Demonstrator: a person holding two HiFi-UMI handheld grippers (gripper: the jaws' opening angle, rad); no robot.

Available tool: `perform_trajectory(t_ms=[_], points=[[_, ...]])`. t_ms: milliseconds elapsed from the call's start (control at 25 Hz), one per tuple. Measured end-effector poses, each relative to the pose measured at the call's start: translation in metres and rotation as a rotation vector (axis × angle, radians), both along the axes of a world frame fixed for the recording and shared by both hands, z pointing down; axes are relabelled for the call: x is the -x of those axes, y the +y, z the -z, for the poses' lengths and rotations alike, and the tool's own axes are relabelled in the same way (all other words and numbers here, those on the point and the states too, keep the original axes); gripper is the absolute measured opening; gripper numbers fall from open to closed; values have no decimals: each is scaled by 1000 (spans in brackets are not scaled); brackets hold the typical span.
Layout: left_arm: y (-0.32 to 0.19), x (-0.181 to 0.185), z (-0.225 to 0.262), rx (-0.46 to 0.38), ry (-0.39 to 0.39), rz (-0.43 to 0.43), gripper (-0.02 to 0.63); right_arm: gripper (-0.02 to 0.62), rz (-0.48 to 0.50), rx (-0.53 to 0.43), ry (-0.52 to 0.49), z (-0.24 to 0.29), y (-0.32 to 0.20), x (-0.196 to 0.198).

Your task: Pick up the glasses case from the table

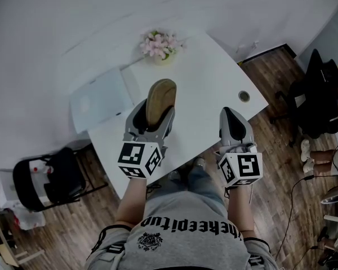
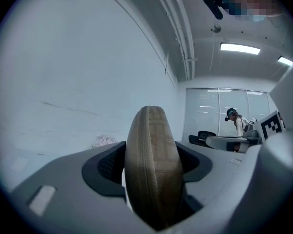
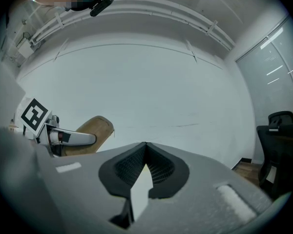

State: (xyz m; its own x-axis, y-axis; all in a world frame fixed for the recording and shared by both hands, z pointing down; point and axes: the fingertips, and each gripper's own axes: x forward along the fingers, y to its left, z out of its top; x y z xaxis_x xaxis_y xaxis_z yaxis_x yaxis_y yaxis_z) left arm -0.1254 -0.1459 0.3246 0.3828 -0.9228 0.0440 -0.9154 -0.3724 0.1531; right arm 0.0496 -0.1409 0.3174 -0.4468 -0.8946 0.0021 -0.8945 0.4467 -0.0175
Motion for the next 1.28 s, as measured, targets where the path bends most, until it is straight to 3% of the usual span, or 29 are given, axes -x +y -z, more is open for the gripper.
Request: perform_trajectory(t_ms=[680,1280], points=[[23,24,22,-113,3,34,310,3,-16,-26,15,7,22,16],[26,28,30,-151,12,14,310,3,-53,-49,9,14,29,16]])
